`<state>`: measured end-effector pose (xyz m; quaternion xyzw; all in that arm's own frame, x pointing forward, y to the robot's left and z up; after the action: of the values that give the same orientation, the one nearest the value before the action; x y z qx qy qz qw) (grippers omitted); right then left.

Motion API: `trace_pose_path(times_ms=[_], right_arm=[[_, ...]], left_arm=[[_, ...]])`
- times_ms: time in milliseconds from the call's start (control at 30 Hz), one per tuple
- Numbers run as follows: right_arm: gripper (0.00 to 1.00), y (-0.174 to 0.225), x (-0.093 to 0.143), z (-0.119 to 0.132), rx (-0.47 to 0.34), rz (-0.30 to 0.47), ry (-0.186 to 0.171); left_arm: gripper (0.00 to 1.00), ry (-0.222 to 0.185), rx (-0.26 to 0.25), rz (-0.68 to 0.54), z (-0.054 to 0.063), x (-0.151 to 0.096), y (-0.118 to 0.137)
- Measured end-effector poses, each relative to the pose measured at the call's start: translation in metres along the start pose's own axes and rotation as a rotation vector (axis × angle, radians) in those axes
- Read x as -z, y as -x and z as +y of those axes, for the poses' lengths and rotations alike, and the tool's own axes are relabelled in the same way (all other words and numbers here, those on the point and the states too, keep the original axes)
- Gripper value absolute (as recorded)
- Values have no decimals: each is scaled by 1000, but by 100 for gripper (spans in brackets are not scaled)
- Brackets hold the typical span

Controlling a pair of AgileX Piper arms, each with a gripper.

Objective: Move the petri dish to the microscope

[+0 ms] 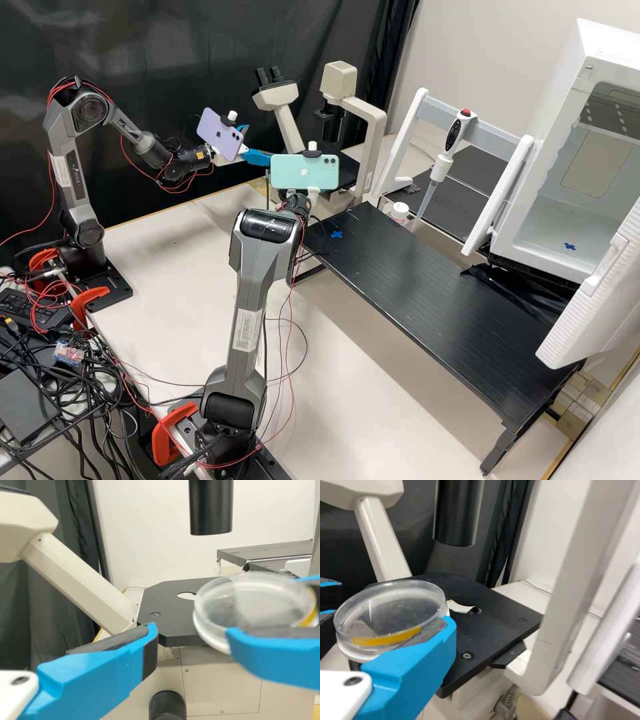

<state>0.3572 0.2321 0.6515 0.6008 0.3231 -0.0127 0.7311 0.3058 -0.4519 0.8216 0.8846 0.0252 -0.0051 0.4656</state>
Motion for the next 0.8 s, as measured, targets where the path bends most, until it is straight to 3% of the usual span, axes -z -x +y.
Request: trace_pose_path(times_ms=[433, 700, 800], right_arm=[[0, -46, -1, 1, -5, -6, -11], [0, -59, -18, 30, -34, -87, -78], [0, -65, -22, 34, -27, -106, -83]], left_arm=[[100, 0, 0, 0, 0, 0, 0], [100, 0, 0, 0, 0, 0, 0], [100, 0, 0, 0, 0, 0, 0]])
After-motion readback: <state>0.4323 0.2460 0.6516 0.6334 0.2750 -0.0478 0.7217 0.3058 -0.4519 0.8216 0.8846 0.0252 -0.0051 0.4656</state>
